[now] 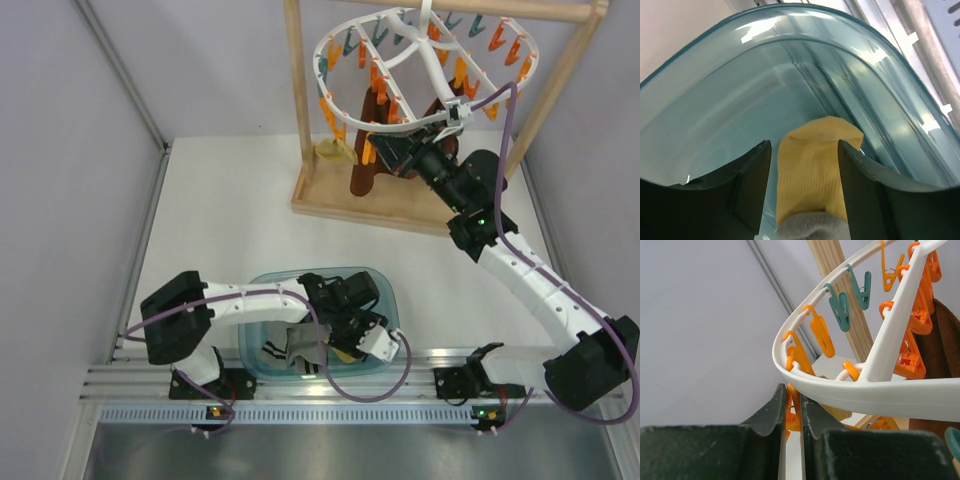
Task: Clip the socks to the hanger
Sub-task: Pick up the sock from the bin.
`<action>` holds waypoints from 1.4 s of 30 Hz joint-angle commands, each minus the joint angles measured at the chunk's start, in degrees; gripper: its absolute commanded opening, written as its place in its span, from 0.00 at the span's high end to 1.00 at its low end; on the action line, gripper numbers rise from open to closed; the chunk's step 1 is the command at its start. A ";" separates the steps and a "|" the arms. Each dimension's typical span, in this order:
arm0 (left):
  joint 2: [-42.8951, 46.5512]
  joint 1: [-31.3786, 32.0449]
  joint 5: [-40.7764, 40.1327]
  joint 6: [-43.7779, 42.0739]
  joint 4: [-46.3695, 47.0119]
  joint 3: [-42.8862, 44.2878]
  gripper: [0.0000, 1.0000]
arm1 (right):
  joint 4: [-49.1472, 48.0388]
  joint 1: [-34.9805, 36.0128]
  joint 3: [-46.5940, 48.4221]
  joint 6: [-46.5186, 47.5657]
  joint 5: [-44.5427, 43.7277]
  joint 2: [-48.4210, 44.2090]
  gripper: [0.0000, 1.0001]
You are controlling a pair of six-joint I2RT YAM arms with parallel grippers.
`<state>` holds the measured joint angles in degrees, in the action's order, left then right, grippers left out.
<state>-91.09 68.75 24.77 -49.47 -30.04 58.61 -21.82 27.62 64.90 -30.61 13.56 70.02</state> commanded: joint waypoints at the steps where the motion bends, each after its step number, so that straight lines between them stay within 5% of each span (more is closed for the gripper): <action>1: -3.20 0.68 -3.33 -1.59 4.99 0.27 0.39 | 0.12 -0.55 -0.30 -0.15 2.87 -0.85 1.00; 8: -2.44 0.68 2.02 -3.88 -2.11 2.74 0.82 | 0.55 -1.34 -0.04 0.02 2.87 -0.94 1.00; 9: -1.73 0.68 2.38 -3.18 -2.56 3.78 1.00 | 0.64 -1.42 -0.04 0.11 2.96 -0.94 1.00; 21: 10.57 -6.52 3.34 11.06 0.16 12.58 1.00 | 0.91 -1.78 -0.04 0.73 3.05 -1.38 1.00; 29: 15.14 -8.99 2.64 8.78 3.50 5.31 1.00 | 1.26 -1.69 -0.30 1.17 3.14 -1.73 1.00; 37: 16.82 -8.99 9.58 12.73 -0.46 4.76 1.00 | 1.61 -1.78 -0.22 1.52 3.31 -1.47 1.00; 42: 12.81 -8.98 10.12 23.17 1.13 6.60 1.00 | 1.61 -1.86 -0.13 1.52 3.31 -1.11 1.00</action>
<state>-76.44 59.72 32.40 -33.71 -30.83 63.31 -21.08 26.35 64.86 -30.00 15.09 69.78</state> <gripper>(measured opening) 0.011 0.078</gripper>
